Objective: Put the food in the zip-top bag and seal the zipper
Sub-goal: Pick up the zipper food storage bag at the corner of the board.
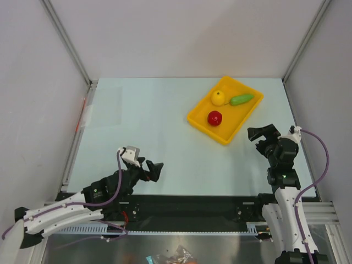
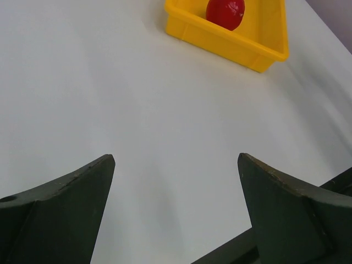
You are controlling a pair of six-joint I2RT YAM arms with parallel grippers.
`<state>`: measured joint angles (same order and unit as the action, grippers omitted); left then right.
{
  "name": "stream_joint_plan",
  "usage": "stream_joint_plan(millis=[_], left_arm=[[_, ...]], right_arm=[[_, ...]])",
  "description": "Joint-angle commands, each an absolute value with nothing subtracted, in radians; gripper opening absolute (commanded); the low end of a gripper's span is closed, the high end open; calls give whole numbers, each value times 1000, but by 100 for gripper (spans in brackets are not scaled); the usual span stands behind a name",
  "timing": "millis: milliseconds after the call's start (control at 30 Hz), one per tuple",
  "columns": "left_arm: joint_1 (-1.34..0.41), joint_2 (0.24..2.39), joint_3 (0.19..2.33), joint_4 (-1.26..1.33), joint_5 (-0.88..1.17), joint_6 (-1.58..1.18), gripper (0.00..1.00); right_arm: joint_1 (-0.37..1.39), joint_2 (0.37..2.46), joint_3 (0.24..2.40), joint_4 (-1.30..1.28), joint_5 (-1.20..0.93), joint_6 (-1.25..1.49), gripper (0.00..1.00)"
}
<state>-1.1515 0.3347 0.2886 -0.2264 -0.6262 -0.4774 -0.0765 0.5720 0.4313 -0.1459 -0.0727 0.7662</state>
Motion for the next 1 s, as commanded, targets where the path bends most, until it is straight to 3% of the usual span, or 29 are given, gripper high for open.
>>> stream_joint_plan(millis=[0,233,367,800,967], left_arm=[[-1146,363,328,-204,-699,-475,100],[-1141,480,394,-265,-811,-560,100],[-1065,657,497,-373,-821,-624,100],[-458,1135,952,-511,-609,-585,100],[-364,1478,1237,-641,-658,-528,100]], right_arm=[[-80,557,422,-112,-64,753,100],[-80,578,413,-81,-123,738,100],[-80,588,394,-29,-181,739,100],[-80,617,356,60,-258,770,100],[-80,606,351,66,-273,769,100]])
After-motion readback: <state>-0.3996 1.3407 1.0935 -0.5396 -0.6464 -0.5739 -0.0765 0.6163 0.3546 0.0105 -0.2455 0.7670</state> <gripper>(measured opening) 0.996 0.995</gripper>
